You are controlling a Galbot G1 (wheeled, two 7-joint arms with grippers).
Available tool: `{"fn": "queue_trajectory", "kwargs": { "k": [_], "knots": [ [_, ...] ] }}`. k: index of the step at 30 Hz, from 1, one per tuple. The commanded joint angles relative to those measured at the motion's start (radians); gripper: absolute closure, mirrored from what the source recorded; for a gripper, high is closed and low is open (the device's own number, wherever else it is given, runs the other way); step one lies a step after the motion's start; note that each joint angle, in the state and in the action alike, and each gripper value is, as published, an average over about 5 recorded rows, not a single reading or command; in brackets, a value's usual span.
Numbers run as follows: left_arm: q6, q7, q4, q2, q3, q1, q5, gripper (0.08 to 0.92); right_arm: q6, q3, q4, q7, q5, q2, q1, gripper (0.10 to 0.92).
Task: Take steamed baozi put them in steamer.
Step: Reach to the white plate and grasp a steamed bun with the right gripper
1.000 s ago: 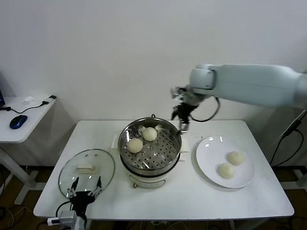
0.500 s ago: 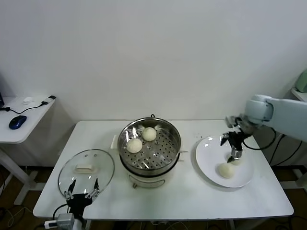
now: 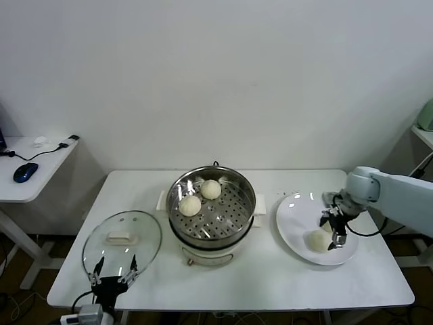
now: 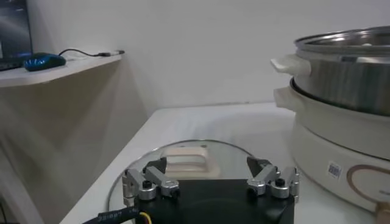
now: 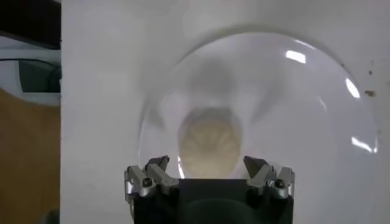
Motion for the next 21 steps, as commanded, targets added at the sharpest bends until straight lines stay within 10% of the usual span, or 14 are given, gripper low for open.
{"fn": "queue_trajectory", "kwargs": {
  "k": [1,21],
  "knots": [
    [-0.002,0.0,0.003,0.003,0.001,0.001,0.001,0.177,-0.001,0.124,-0.069,0.013,-0.071,0.026,-0.141,0.203],
    [-0.002,-0.002,-0.007,-0.007,0.012,0.001,0.008,0.177,0.025,0.117,0.017,-0.013,-0.067,-0.002,0.02,0.295]
  ]
}}
